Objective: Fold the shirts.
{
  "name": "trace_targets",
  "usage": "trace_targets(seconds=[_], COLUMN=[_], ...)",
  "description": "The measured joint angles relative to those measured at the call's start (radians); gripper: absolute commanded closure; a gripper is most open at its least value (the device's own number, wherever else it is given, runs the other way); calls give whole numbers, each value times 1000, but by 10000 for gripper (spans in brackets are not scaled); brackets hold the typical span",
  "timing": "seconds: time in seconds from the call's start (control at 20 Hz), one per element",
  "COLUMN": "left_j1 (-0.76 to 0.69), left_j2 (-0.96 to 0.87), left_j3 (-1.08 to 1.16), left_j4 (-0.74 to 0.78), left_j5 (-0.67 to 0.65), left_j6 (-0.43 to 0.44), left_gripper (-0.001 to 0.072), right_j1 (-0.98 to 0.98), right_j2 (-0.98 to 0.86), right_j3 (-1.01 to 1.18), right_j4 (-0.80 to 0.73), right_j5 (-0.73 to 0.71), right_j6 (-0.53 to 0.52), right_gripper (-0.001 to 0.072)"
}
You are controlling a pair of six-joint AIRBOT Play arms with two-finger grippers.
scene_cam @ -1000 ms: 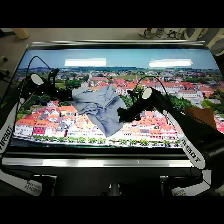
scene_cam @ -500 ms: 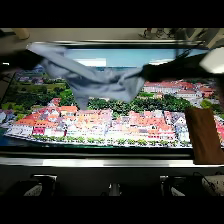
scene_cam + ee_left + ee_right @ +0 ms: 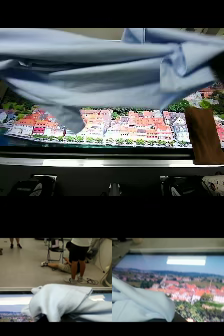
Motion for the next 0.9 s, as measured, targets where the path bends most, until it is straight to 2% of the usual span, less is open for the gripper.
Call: trace_targets(seconds=[0.15,0.25,0.35,0.5,0.75,0.8,0.85,0.9], left_j1=[-5,-18,-39,-80,-106,-109,-110,-111], left_j2=[-48,-99,-169,-314,-548,-583,-614,-644], left_j3=[-123,-264,-426,-608,-626,-606,-589,-569], left_j4=[9,-5,-35,-97,-164,-176,-187,-202], left_j5=[-49,-55,-6,105,211,235,249,262], left_j6=[-10,-5,11,23,67,75,79,84], left_gripper=[668,668,667,667,666,643,424,6], right_j1=[0,0,0,-1,-2,-2,-2,-2], right_j2=[-74,-125,-180,-274,-397,-407,-415,-420], right_j3=[-96,-233,-410,-651,-796,-806,-813,-819], right_j4=[-37,-42,-26,10,39,42,45,47], right_j5=[180,206,137,-45,-206,-229,-257,-278], right_j6=[18,26,27,26,20,20,27,34], right_gripper=[697,697,697,696,695,695,695,695])
